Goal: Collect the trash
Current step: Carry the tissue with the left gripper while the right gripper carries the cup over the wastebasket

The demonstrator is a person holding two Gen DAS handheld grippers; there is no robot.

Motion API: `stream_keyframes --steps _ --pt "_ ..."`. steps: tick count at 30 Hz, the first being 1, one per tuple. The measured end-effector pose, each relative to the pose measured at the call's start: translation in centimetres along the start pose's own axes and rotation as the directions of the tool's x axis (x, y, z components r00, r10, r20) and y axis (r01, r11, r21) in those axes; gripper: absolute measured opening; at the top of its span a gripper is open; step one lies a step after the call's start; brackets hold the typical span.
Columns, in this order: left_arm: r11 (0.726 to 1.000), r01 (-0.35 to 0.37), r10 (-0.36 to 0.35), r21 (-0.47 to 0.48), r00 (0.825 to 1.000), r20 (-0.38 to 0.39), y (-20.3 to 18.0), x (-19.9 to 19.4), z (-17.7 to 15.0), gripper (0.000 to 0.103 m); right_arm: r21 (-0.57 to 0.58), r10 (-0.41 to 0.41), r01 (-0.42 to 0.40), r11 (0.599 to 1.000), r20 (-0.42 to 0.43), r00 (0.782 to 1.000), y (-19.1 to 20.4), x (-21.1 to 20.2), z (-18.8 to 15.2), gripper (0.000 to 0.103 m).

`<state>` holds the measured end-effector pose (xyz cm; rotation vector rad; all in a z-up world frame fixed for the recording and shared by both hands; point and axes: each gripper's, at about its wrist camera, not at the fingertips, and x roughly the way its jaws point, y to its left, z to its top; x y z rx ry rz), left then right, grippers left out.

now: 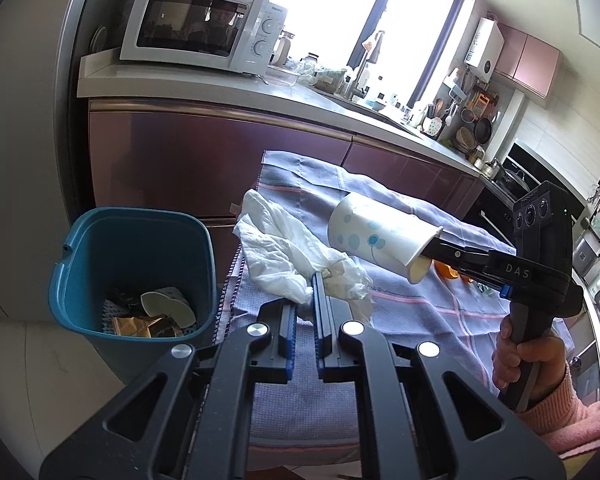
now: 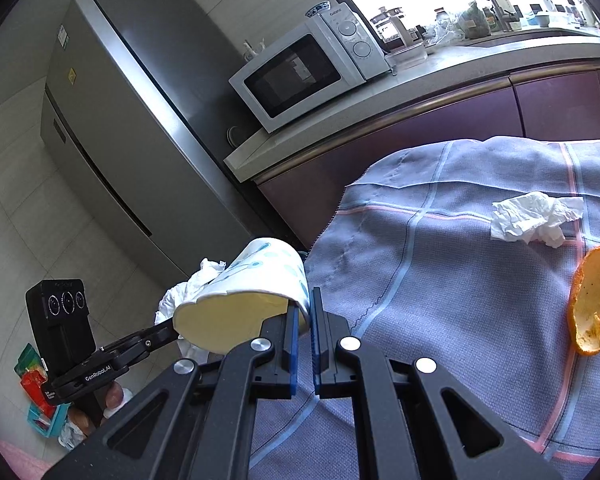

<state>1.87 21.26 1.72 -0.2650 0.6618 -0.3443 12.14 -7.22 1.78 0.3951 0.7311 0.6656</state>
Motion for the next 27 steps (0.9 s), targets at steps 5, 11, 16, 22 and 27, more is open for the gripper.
stream_keyframes --steps 5,11,16,22,27 --pt "1.000 -0.009 0.009 -0.002 1.000 0.003 0.1 -0.2 0.0 0.008 -0.007 0.008 -0.008 1.000 -0.010 1.000 0.5 0.7 0.1 0.004" --pt "1.000 -0.022 0.022 -0.005 1.000 0.008 0.4 -0.4 0.1 0.008 -0.015 0.019 -0.019 1.000 -0.024 1.000 1.0 1.5 0.2 0.004" --pt "0.999 -0.034 0.034 -0.007 0.999 0.013 0.8 -0.6 0.1 0.008 -0.020 0.025 -0.025 0.999 -0.033 0.999 1.2 2.0 0.4 0.004" --pt "0.999 -0.052 0.052 -0.008 0.998 0.019 1.4 -0.8 0.3 0.007 -0.025 0.035 -0.036 0.999 -0.045 0.998 1.6 2.7 0.7 0.004" --pt "0.998 -0.066 0.066 -0.013 0.997 0.025 2.1 -1.0 0.4 0.008 -0.032 0.042 -0.044 0.999 -0.057 0.998 2.0 3.4 0.9 0.004"
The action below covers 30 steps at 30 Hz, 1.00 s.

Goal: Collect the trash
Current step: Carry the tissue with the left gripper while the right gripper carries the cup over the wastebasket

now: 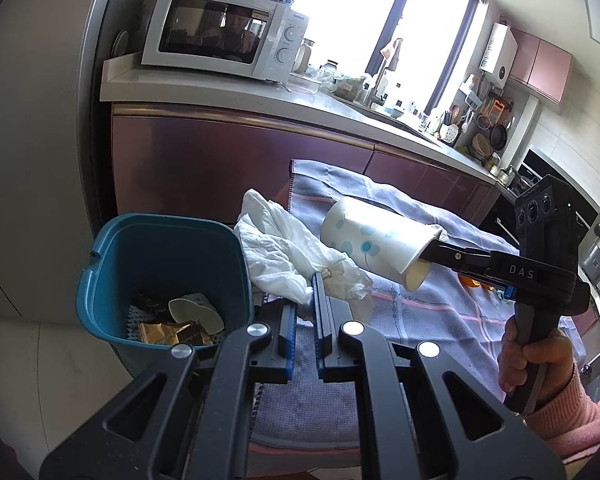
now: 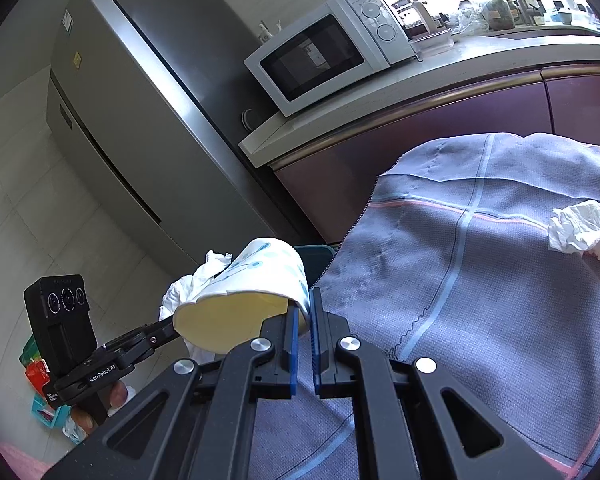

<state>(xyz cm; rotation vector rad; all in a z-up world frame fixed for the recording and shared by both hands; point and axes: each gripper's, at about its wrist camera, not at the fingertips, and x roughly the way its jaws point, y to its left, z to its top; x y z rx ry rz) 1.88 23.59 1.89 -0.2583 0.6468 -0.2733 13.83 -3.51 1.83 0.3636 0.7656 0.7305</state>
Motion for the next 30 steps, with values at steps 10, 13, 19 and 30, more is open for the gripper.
stream_keyframes --steps 10,13,19,30 --pt "0.999 -0.031 0.031 -0.007 1.000 0.003 1.2 0.0 0.3 0.008 -0.006 0.010 -0.010 1.000 -0.019 1.000 0.7 1.4 0.6 0.004" --pt "0.999 -0.037 0.037 -0.009 0.999 0.004 1.5 0.0 0.3 0.008 -0.009 0.009 -0.010 1.000 -0.024 1.000 0.8 1.8 0.7 0.004" --pt "0.999 -0.045 0.045 -0.014 0.999 0.005 2.1 0.1 0.5 0.007 -0.012 0.014 -0.015 1.000 -0.040 0.999 1.2 2.6 0.9 0.004" --pt "0.998 -0.066 0.066 -0.018 0.998 0.005 2.6 0.3 0.5 0.008 -0.026 0.023 -0.025 0.999 -0.058 0.998 1.8 4.0 1.5 0.004"
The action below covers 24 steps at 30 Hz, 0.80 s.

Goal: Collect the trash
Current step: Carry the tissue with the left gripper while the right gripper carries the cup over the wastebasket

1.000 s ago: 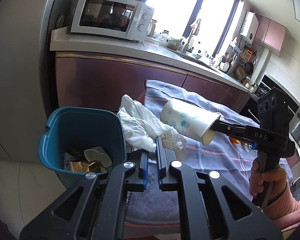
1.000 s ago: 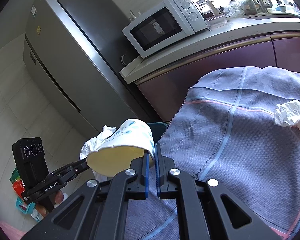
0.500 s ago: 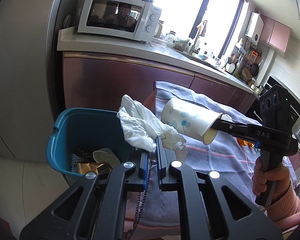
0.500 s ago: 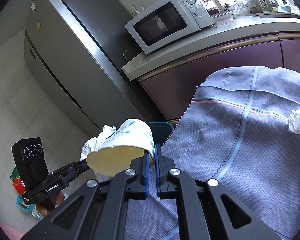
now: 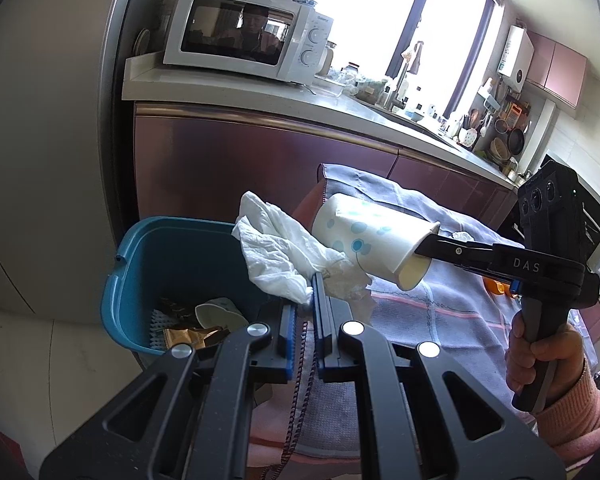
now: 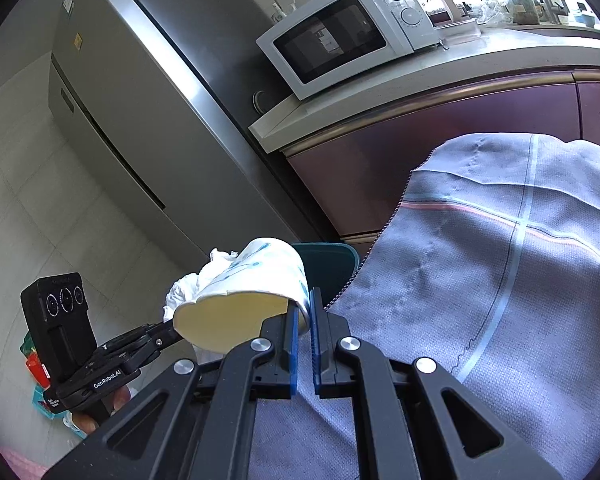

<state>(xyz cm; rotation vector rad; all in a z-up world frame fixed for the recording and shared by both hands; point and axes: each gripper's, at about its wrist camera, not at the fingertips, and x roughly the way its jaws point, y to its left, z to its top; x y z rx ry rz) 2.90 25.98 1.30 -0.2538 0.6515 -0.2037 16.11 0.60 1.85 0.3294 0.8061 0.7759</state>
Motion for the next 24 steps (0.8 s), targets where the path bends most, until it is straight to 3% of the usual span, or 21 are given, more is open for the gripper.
stream_keyframes --steps 24 --pt "0.999 -0.053 0.053 -0.007 0.998 -0.019 1.4 1.6 0.9 0.008 -0.015 -0.012 0.011 1.000 -0.051 0.999 0.5 3.1 1.4 0.004"
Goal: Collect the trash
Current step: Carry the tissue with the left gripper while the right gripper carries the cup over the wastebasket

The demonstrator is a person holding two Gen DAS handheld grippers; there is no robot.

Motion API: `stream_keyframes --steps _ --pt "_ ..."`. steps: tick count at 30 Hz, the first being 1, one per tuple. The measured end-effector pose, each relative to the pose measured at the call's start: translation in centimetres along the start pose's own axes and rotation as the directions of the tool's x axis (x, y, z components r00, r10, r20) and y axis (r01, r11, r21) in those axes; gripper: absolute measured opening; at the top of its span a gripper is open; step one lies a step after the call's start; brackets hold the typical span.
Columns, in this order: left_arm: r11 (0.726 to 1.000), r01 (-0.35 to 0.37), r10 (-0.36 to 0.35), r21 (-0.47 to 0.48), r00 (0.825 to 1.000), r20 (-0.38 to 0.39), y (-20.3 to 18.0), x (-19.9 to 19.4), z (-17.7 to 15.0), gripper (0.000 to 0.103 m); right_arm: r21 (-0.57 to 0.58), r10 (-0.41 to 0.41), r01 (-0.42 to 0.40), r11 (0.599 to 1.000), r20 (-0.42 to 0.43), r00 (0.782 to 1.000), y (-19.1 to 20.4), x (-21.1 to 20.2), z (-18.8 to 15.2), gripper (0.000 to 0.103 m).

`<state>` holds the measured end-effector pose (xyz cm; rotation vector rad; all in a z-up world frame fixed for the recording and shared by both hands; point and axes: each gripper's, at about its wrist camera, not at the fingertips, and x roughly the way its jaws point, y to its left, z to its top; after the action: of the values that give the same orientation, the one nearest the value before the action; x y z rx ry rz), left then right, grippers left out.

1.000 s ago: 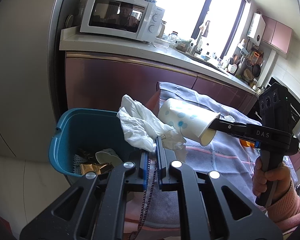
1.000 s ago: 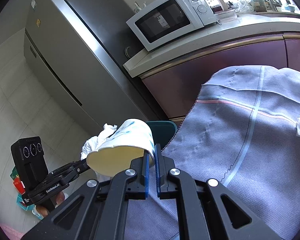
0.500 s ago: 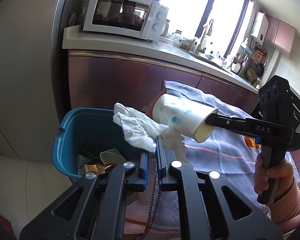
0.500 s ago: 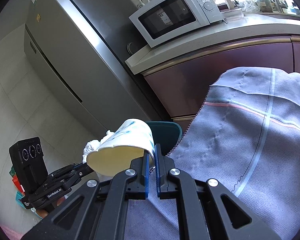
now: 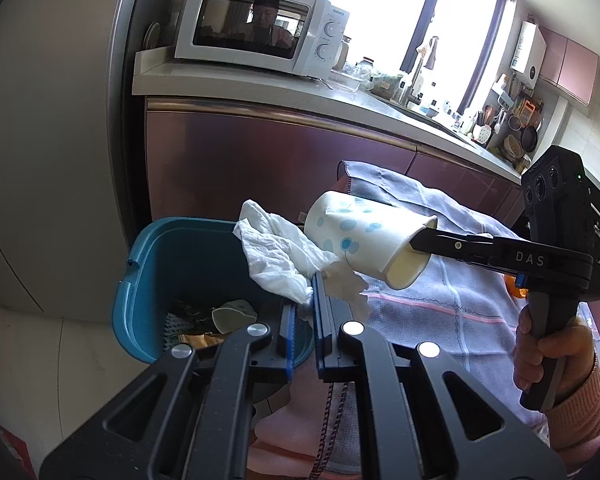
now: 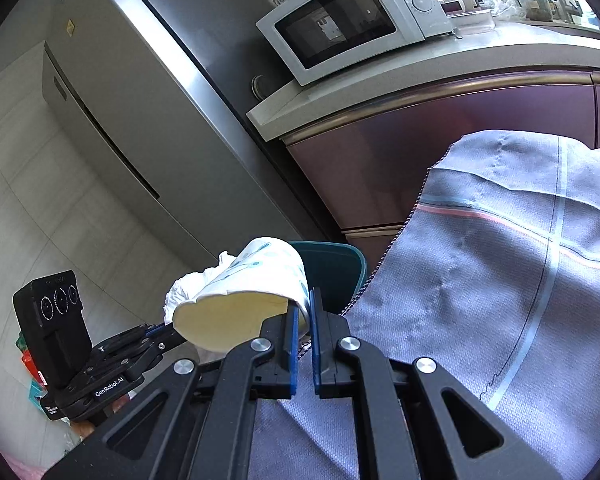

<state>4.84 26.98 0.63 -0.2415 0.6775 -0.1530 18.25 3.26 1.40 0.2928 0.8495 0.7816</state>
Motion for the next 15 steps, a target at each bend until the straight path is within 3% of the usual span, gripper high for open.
stream_keyframes --steps 15 --pt "0.999 -0.038 0.037 -0.010 0.999 -0.025 1.1 2.3 0.3 0.008 -0.005 -0.024 0.024 1.000 -0.030 0.999 0.0 1.8 0.5 0.004"
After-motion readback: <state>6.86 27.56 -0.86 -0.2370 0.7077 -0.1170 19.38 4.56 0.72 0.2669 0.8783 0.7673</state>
